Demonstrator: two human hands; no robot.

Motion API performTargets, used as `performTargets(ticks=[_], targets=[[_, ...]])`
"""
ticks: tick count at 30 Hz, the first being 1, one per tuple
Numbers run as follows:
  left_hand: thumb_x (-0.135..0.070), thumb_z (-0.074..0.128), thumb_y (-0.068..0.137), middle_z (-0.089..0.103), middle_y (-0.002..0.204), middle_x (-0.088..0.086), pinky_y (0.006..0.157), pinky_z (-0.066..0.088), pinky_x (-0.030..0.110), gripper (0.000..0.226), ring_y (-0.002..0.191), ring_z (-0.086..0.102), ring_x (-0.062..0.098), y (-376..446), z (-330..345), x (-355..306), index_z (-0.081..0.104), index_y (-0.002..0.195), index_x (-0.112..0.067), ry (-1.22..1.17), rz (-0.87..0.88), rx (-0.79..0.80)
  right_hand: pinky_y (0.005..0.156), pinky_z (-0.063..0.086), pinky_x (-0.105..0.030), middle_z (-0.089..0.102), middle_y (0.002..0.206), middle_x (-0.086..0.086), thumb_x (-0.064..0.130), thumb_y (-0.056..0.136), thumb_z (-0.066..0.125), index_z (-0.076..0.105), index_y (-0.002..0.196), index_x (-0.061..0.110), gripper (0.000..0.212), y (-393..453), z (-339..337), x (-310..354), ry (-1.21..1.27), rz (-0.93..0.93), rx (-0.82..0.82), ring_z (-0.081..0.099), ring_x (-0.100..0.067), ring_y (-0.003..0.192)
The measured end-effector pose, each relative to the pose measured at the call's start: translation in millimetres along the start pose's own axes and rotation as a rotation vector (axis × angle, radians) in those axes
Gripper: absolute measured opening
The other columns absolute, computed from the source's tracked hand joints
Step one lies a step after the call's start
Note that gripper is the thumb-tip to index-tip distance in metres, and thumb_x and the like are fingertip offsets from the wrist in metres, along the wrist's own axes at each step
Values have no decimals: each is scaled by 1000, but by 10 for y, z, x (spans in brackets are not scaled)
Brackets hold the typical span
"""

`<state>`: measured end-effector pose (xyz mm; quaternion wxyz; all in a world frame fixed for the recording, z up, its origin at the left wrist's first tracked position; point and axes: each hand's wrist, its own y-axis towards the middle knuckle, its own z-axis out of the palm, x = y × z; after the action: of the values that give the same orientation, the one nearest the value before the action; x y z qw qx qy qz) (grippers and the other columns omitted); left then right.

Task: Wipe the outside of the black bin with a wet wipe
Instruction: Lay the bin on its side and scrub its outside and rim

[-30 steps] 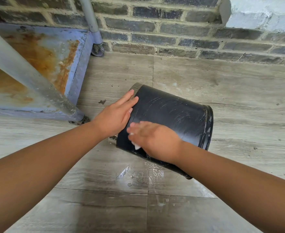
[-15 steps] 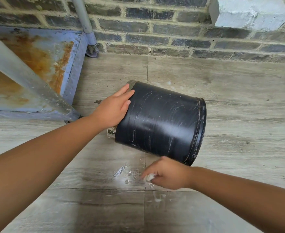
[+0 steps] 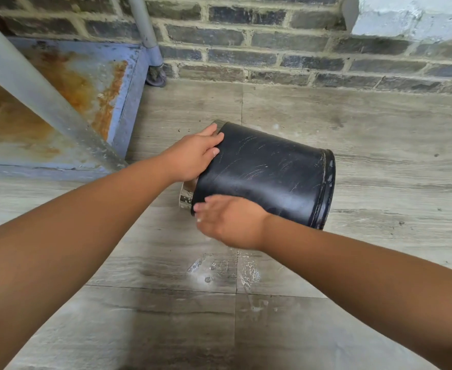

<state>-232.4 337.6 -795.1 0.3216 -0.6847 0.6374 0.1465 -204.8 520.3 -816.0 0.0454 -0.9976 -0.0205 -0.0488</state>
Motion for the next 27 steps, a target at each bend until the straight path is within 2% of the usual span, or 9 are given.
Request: performTargets(ticks=[4,8,12,15,18,20,22,24,27], targets=[[-18,41,103,8,164,0,114,4,20,48,149,10,16,61,-40,-15,30,151,-16,36,-16,29,95,47,-38,69,97,-3,6,92,50,66,99,13,18,-189,362,276,-143,-79,385,61,-28,96],[-19,41,103,8,164,-1,113,5,20,48,149,10,15,96,-71,-75,31,151,-18,5,-44,17,74,52,-38,68,96,-11,-2,86,53,66,98,7,20,-561,476,317,64,160,616,64,-33,91],[-27,48,100,-2,164,-5,115,7,22,59,149,5,10,-92,-7,-38,22,153,-23,-23,-32,40,83,53,-37,69,112,-3,12,90,52,65,115,19,29,-710,276,401,516,238,361,63,-26,102],[-31,59,94,-9,164,-8,113,12,26,78,148,7,11,-422,98,39,9,154,-34,-15,-25,0,87,51,-24,72,112,1,12,87,59,69,114,20,30,-788,29,443,840,354,91,66,-12,98],[-29,71,85,16,159,-12,110,30,35,96,140,30,14,-818,250,150,2,151,-38,-227,-165,-104,83,55,-25,74,105,6,15,88,67,72,108,27,23,-871,-184,378,1150,552,-99,68,-8,92],[-24,76,81,43,139,-17,97,38,25,80,124,48,11,-1060,398,278,28,145,-29,-388,-304,-55,81,56,-25,73,104,8,13,90,67,70,108,35,28,-925,-289,330,1414,676,-174,69,-8,93],[-16,76,81,62,120,-13,95,42,25,45,116,57,12,-1251,582,390,56,119,-26,-382,-333,83,77,57,-26,73,105,4,10,92,63,67,110,40,35,-986,-332,315,1589,751,-212,71,-14,90],[-5,75,80,70,108,-5,96,44,30,30,107,62,17,-1330,689,435,64,104,-20,-400,-345,85,74,57,-30,74,100,-1,9,92,62,66,110,35,32,-1018,-351,308,1678,794,-241,71,-17,86],[-10,79,77,69,84,-6,77,51,29,17,81,65,15,-1295,645,396,64,81,-16,-313,-375,72,67,55,-32,72,86,-4,14,83,64,64,98,25,19,-1021,-385,269,1766,824,-341,68,-20,79]])
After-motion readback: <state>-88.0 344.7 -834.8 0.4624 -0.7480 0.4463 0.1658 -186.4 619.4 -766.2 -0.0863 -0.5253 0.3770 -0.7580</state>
